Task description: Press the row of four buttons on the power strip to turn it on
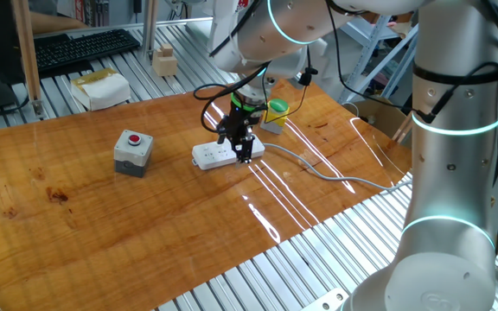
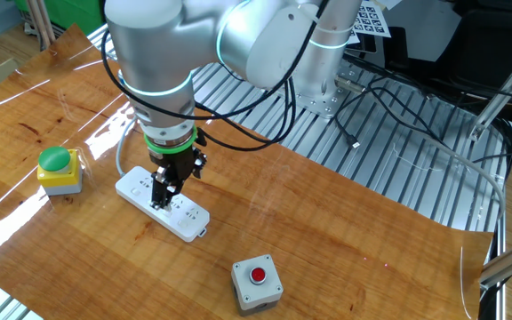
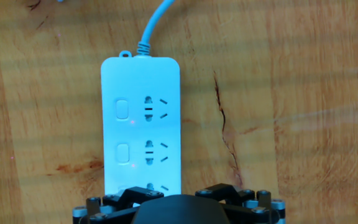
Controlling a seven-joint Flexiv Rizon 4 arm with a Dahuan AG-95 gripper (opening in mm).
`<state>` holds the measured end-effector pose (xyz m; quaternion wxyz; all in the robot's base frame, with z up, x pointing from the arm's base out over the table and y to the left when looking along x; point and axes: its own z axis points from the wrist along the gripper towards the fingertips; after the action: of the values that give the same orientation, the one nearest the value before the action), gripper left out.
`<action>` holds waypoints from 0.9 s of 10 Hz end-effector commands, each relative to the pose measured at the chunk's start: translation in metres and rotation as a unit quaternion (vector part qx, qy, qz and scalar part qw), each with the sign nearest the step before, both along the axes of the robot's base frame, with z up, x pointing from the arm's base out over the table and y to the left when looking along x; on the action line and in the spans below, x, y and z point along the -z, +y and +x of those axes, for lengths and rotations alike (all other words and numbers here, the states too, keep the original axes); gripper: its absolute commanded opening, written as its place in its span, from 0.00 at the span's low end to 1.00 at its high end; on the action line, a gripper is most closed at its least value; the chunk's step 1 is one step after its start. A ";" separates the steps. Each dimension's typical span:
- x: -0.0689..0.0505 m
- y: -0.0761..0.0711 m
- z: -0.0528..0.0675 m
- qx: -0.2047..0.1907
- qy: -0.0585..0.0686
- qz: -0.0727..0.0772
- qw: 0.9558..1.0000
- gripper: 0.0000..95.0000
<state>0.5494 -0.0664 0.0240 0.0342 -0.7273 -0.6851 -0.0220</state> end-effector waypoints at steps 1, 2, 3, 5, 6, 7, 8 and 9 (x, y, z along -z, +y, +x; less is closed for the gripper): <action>0.005 0.001 0.002 0.001 0.000 0.001 1.000 1.00; 0.011 0.002 0.002 0.002 -0.002 0.000 1.000 1.00; 0.019 0.003 0.001 -0.001 -0.007 -0.003 1.000 1.00; 0.019 0.004 -0.001 -0.001 -0.012 0.001 1.000 1.00; 0.017 0.003 0.000 -0.001 -0.011 -0.001 1.000 1.00; 0.015 0.003 0.001 -0.001 -0.005 -0.003 1.000 1.00; 0.011 0.005 0.000 -0.001 -0.001 -0.004 1.000 1.00; 0.007 0.007 -0.001 -0.001 0.001 -0.005 1.000 1.00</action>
<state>0.5517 -0.0580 0.0158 0.0316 -0.7276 -0.6851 -0.0166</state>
